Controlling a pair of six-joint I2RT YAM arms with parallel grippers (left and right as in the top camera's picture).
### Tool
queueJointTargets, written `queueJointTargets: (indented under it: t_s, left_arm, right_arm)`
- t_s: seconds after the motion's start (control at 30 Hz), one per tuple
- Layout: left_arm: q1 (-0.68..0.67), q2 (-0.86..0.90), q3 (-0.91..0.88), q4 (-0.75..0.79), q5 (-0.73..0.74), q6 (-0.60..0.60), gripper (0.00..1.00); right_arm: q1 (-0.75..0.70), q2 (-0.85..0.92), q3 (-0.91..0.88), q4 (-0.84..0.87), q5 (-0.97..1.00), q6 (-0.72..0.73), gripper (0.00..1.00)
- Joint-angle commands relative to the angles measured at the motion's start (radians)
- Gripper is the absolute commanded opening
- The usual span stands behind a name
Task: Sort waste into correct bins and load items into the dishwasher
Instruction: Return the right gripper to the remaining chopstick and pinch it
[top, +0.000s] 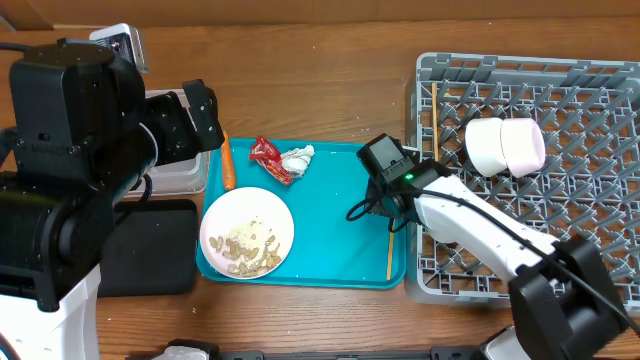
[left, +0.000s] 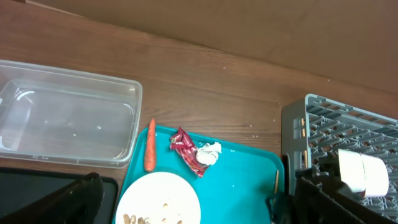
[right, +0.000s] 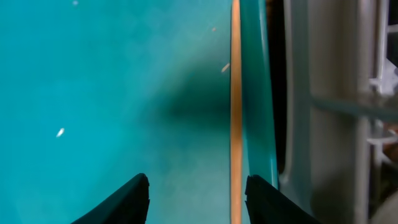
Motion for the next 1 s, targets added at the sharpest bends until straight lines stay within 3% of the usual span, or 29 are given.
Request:
queueJointTargets:
  t_s: [0.0,0.33,0.5,0.67,0.97]
  left_arm:
    - [0.005,0.003,0.005,0.003,0.000,-0.013,1.00]
    - [0.005,0.003,0.005,0.003,0.000,-0.014,1.00]
    - [0.005,0.003,0.005,0.003,0.000,-0.013,1.00]
    - [0.005,0.003,0.005,0.003,0.000,-0.013,1.00]
    - [0.005,0.003,0.005,0.003,0.000,-0.014,1.00]
  right_arm:
    - [0.000,0.074,-0.010,0.027,0.037,0.018,0.53]
    - [-0.013,0.112,-0.009,0.025,0.013,0.021,0.51]
    - [-0.005,0.112,-0.003,0.026,-0.004,-0.011,0.05]
    - [0.033,0.092,0.085,-0.054,0.040,-0.018,0.04]
    - [0.056,-0.079,0.364,-0.147,0.178,-0.225,0.04]
